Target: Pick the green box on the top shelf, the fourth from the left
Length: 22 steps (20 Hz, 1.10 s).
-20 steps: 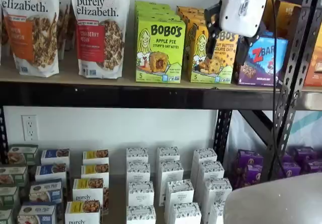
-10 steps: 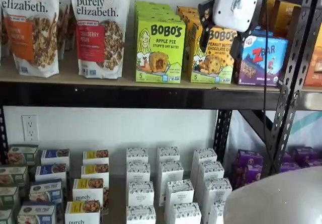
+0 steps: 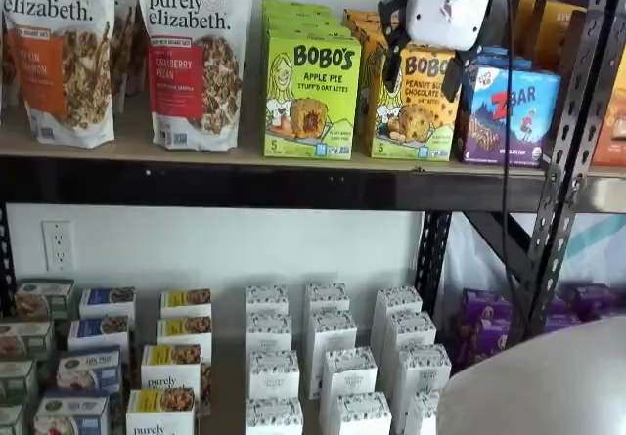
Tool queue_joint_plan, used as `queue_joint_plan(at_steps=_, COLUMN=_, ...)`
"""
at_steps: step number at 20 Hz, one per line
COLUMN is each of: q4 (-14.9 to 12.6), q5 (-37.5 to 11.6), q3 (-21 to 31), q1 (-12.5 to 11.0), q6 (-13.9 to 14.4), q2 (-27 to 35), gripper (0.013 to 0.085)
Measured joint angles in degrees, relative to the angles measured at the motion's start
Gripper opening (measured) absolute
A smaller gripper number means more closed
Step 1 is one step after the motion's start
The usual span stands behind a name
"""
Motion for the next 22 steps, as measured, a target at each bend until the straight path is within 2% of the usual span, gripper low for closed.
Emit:
queue_joint_plan(at_steps=6, q4=3.9, q5=-3.3, q3=0.7, q1=-1.7, q6=-1.7, q2=-0.3, gripper=0.0850)
queue_joint_plan(at_steps=15, q4=2.7, q5=-5.0, q3=-1.4, q1=0.1, q6=-0.2, q2=2.1, gripper=0.0850)
queue_joint_plan(at_steps=22, q4=2.8, q5=-5.1, q3=-4.4, q1=2.5, q6=2.1, q2=6.2, gripper=0.0850)
